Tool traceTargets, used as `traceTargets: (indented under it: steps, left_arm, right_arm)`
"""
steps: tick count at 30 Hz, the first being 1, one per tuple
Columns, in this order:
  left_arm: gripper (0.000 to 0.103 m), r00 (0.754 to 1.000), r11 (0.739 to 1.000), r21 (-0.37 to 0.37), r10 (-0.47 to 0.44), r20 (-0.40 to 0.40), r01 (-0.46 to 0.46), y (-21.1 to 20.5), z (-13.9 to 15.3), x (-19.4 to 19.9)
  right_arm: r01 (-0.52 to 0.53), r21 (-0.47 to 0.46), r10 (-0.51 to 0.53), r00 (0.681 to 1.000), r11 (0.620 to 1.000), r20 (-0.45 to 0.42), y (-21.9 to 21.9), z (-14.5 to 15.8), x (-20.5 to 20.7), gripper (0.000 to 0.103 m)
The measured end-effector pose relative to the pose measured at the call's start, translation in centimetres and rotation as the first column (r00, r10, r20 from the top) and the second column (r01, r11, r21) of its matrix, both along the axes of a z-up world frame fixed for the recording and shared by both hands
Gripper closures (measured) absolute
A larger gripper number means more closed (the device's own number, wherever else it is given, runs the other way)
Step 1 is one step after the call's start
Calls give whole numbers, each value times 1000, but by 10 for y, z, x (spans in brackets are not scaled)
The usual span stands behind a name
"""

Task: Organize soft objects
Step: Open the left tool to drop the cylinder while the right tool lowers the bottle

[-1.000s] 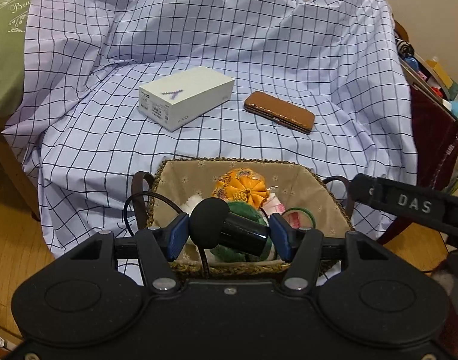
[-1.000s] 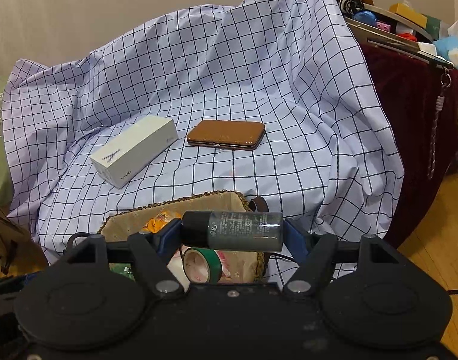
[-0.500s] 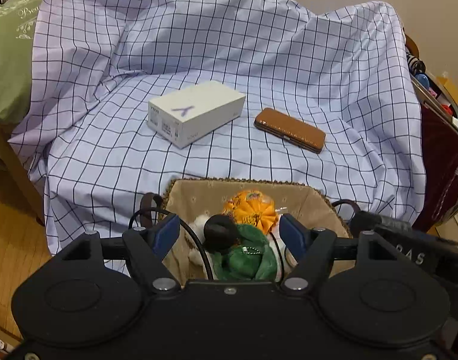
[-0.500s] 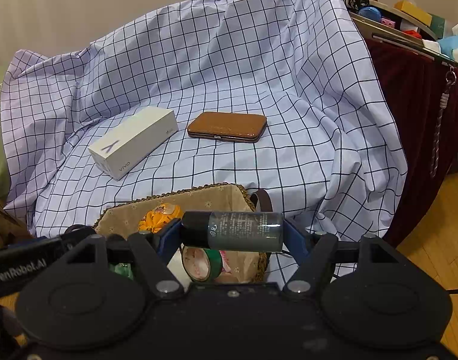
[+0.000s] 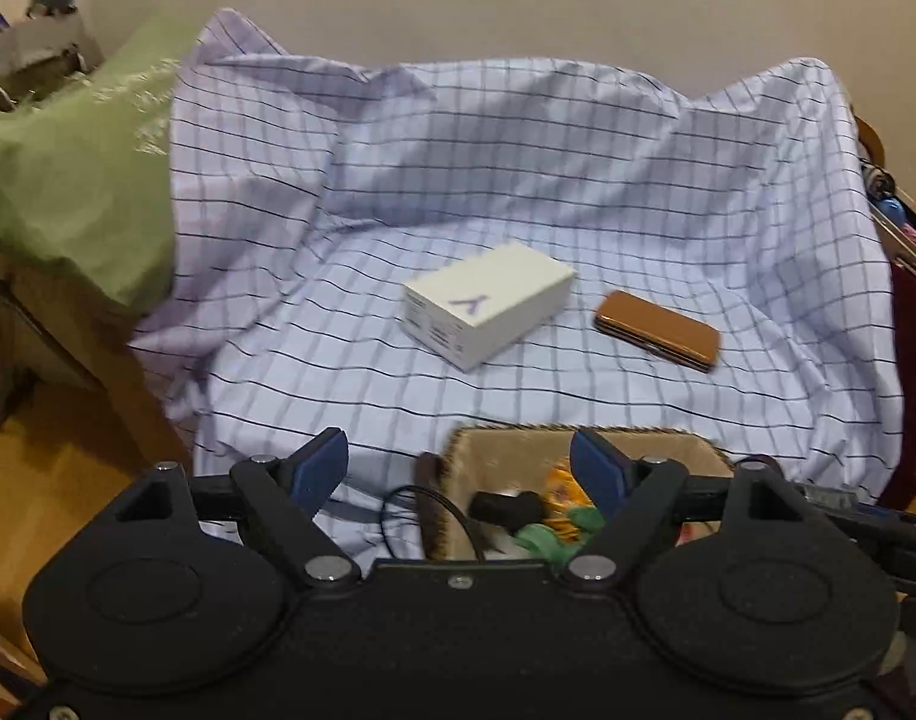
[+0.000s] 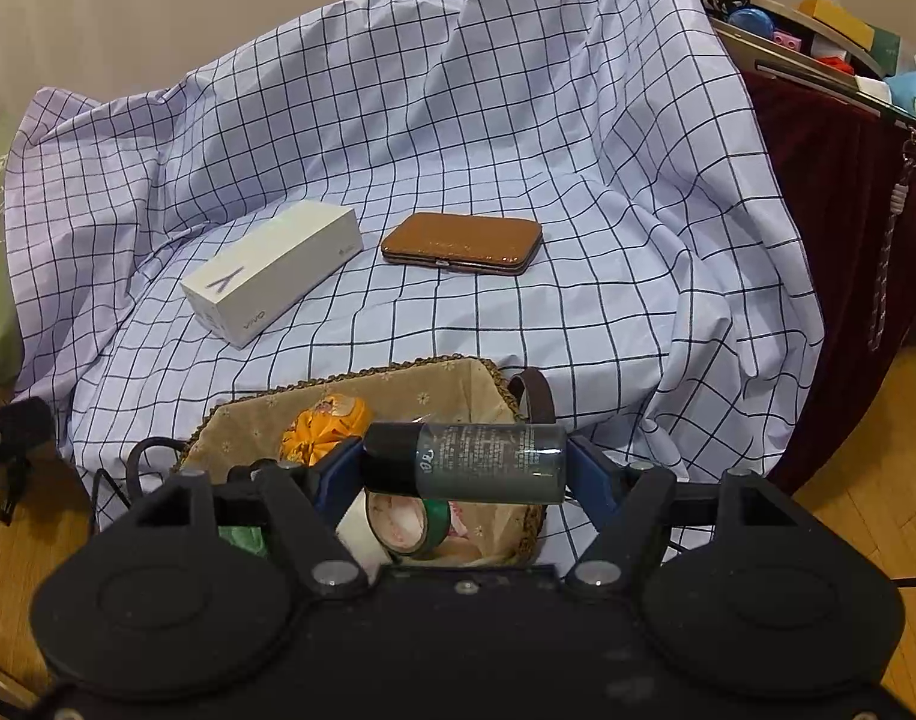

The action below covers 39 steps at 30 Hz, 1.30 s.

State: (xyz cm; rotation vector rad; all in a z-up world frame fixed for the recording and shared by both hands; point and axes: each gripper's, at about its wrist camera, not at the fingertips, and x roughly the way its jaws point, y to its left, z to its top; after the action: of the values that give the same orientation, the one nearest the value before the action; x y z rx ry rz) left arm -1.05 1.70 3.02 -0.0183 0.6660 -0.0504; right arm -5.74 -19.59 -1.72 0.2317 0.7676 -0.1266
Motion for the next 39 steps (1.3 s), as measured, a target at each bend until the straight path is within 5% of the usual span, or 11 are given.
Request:
traceTargets:
  steps: [10, 39]
  left_arm:
    - [24, 999, 998, 58, -30, -42, 33, -10, -18, -9]
    - [18, 995, 999, 32, -37, -94, 40, -16, -27, -14]
  right_arm:
    - [-8, -4, 8, 1000, 1000, -6, 2, -2, 1, 32]
    - [-60, -37, 60, 998, 997, -3, 5, 4, -5, 28]
